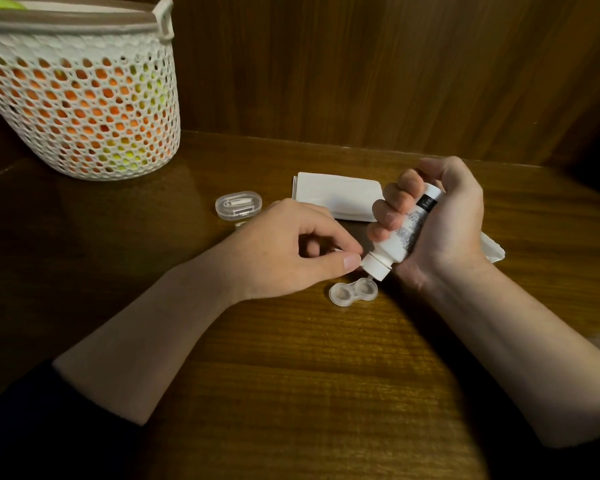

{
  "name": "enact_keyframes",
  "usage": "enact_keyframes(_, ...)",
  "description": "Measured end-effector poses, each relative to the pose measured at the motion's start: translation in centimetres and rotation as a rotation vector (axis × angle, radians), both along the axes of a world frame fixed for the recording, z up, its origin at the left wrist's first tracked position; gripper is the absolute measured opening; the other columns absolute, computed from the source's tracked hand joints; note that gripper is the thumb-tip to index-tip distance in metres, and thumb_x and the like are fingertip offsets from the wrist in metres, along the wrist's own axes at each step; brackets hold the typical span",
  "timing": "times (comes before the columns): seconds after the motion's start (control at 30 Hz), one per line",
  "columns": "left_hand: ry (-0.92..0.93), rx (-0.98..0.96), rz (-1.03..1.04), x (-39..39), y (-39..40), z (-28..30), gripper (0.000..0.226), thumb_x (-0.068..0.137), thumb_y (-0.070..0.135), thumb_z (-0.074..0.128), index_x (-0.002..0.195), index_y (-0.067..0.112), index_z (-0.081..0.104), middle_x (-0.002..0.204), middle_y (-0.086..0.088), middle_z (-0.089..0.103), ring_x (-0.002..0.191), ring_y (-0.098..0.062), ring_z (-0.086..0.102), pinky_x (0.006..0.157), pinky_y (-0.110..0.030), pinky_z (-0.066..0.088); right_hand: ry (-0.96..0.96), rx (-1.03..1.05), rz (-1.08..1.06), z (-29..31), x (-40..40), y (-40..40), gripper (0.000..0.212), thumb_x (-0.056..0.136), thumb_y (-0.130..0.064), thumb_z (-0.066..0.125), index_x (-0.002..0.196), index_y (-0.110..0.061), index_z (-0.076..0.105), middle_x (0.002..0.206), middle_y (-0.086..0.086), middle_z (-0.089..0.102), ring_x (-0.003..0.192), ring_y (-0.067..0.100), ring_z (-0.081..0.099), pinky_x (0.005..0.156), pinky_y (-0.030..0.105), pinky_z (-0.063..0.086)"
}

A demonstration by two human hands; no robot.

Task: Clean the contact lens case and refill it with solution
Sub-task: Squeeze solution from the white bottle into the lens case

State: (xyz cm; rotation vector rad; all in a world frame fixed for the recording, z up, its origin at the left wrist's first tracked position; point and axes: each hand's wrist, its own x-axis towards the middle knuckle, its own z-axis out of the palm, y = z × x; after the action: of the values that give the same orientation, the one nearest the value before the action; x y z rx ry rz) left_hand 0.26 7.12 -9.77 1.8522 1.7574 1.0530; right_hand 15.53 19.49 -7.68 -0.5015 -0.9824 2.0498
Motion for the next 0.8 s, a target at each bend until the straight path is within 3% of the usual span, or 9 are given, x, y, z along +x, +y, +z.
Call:
enact_keyframes(0.6, -0.007, -0.015, 0.015, 0.17, -0.11, 0.15, 0.014, 0.096, 0.032, 0.077, 0.107, 0.034, 0.084, 0.093, 0.019, 0.072, 0.078, -0.007, 0.061, 0.063, -0.012, 0.044, 0.002, 0.023, -0.002, -0.13, -0.05, 0.04, 0.042, 0.096, -0.028, 0.044, 0.055, -0.02, 0.044, 0.052, -0.001, 0.039, 0.042, 0.017, 0.036, 0.046, 0.024, 0.036)
enact_keyframes(0.8, -0.015, -0.017, 0.021, 0.29, -0.2, 0.33, 0.013, 0.095, 0.028, 0.078, 0.105, 0.032, 0.085, 0.09, 0.026, 0.071, 0.074, -0.003, 0.06, 0.062, -0.01, 0.044, 0.029, -0.023, 0.02, -0.4, -0.06, 0.1, 0.039, 0.095, -0.029, 0.051, 0.057, -0.02, 0.051, 0.053, -0.002, 0.046, 0.043, 0.015, 0.042, 0.045, 0.023, 0.039)
